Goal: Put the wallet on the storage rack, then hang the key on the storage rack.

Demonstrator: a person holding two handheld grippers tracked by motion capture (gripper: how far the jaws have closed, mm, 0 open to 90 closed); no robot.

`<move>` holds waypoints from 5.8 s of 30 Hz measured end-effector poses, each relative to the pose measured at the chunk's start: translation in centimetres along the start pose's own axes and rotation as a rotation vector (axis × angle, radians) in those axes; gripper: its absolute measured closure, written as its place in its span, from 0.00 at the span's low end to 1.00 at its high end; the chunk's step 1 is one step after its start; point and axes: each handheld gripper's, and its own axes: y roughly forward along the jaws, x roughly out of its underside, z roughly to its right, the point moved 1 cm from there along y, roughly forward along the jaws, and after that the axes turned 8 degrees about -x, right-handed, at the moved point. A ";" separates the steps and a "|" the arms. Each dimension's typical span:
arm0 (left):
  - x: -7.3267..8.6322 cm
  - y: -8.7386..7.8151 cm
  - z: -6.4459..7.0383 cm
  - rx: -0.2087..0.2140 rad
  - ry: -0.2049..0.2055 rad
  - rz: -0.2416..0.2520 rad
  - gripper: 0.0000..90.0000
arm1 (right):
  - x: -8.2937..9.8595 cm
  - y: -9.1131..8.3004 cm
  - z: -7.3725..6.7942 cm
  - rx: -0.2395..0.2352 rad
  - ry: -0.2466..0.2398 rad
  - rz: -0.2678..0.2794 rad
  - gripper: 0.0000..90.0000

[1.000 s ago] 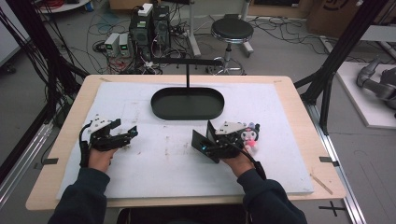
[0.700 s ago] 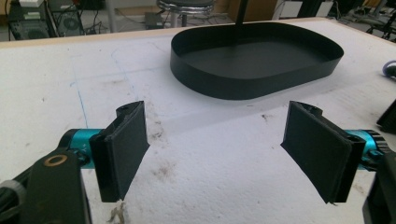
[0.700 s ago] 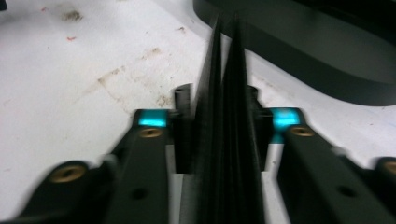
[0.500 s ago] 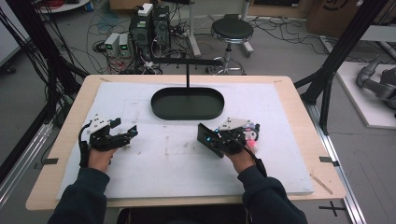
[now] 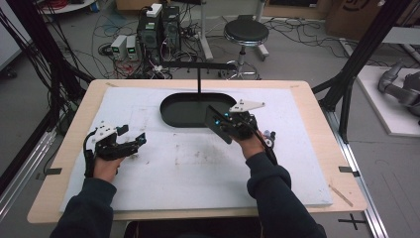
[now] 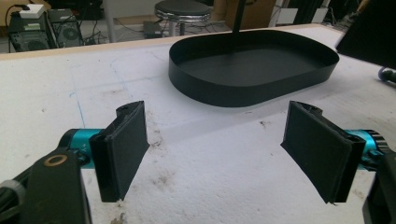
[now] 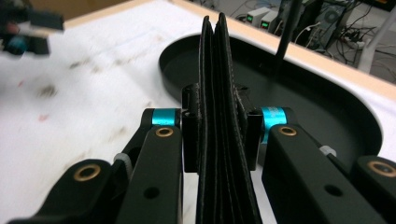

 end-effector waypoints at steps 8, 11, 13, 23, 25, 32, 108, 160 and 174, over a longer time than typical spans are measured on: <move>0.0 0.1 -0.1 0.005 -0.005 0.001 0.25 | -2.7 2.6 2.2 0.064 0.003 0.009 0.85; 0.0 0.1 -0.1 0.004 -0.006 -0.001 0.25 | -3.3 4.2 3.1 0.113 0.000 0.004 0.85; 0.1 0.1 -0.1 0.008 -0.006 -0.003 0.25 | -3.4 5.0 3.5 0.132 0.000 0.010 0.85; 0.1 0.2 0.0 0.015 -0.002 -0.004 0.25 | -3.7 9.1 4.4 0.169 0.021 -0.008 0.85; 0.1 0.1 -0.1 0.013 -0.003 -0.004 0.25 | -3.6 10.1 4.4 0.169 0.030 -0.018 0.85; 0.1 0.1 -0.1 0.013 -0.003 -0.007 0.25 | -2.5 12.2 5.0 0.118 0.154 0.005 0.84; 0.0 -0.2 -0.2 0.019 -0.033 0.008 0.23 | 9.4 -9.2 4.4 0.314 0.097 -0.130 0.25; 0.1 -0.1 -0.1 0.001 -0.022 -0.021 0.25 | 10.1 -5.7 3.2 0.352 0.033 -0.426 0.38; 0.2 0.1 0.2 0.012 -0.012 -0.023 0.25 | 4.3 -7.1 4.0 0.320 -0.011 -0.149 0.37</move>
